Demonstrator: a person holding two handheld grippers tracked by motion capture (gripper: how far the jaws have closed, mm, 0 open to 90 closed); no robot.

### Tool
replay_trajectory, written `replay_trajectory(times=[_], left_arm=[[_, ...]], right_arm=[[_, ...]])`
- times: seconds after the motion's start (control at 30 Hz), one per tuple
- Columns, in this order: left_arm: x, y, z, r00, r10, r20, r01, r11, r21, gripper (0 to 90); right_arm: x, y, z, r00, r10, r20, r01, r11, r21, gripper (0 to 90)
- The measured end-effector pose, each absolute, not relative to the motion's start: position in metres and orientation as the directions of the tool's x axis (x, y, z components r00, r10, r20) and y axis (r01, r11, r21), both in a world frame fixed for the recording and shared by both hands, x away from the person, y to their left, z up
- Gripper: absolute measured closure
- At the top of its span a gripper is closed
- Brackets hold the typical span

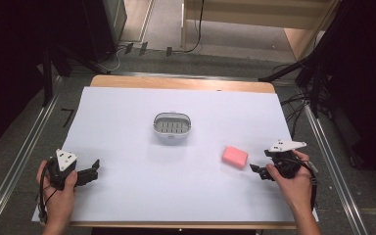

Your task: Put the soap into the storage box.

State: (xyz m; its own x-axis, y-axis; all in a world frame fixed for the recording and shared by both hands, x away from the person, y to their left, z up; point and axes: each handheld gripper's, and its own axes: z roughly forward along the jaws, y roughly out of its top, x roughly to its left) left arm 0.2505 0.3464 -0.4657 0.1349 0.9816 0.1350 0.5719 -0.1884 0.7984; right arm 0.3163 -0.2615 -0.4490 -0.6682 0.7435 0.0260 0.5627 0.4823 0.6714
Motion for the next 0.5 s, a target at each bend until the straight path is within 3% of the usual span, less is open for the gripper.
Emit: replay_trajectory(times=[0.5], left_arm=[[0.250, 0.347, -0.466, 0.136, 0.982, 0.132, 0.571, -0.186, 0.800, 5.5]], right_arm=[[0.345, -0.237, -0.437, -0.760, 0.650, -0.008, 0.541, 0.639, 0.547, 21.7]])
